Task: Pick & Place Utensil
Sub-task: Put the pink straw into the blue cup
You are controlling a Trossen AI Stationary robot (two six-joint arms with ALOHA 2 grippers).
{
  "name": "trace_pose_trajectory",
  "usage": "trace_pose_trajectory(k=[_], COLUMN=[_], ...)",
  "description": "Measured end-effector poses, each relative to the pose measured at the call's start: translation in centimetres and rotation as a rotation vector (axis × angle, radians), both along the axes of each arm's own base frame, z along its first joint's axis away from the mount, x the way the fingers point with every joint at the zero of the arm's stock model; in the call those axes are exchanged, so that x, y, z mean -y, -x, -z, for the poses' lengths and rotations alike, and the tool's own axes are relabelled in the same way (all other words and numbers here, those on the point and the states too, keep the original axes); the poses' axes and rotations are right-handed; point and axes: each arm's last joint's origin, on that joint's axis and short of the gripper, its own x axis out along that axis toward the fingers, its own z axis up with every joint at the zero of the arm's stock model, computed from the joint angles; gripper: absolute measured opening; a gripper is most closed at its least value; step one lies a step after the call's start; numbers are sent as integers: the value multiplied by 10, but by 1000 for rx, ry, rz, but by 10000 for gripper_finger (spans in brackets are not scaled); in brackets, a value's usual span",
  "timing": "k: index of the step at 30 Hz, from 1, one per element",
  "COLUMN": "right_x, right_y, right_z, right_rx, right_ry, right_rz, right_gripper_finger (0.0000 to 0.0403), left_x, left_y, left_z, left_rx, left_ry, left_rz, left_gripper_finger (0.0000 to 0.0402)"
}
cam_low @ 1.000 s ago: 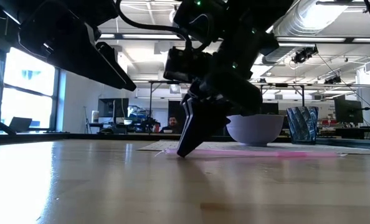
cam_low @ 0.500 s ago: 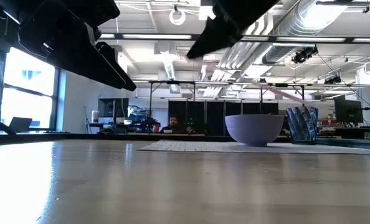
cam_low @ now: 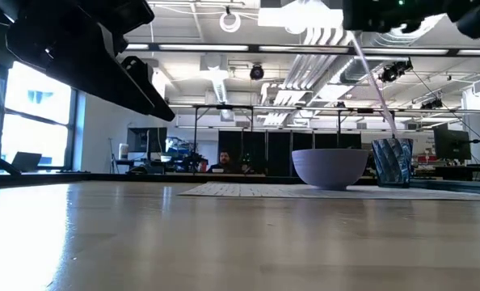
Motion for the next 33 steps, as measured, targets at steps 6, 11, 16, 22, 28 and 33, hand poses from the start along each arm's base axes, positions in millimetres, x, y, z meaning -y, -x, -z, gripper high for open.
trace_pose_trajectory(k=[6, 11, 16, 22, 28, 33], right_x=[34, 58, 78, 96, 104, 106], right_y=[37, 51, 57, 53, 47, 46], right_z=[-5, -10, -3, 12, 22, 26], right_rx=[177, 245, 167, 143, 92, 89], right_ry=[181, 270, 237, 144, 107, 69], right_rz=[155, 209, 314, 274, 295, 326], right_gripper_finger=[1, 1, 2, 1, 2, 8], left_x=[0, 0, 0, 0, 0, 0], left_y=[0, 0, 0, 0, 0, 0], left_z=[0, 0, 0, 0, 0, 0], left_rx=[-5, -5, -5, -4, -4, -4], left_ry=[9, 9, 8, 8, 8, 8], left_rz=[12, 12, 12, 12, 12, 11], left_gripper_finger=[397, 397, 397, 397, 397, 397])
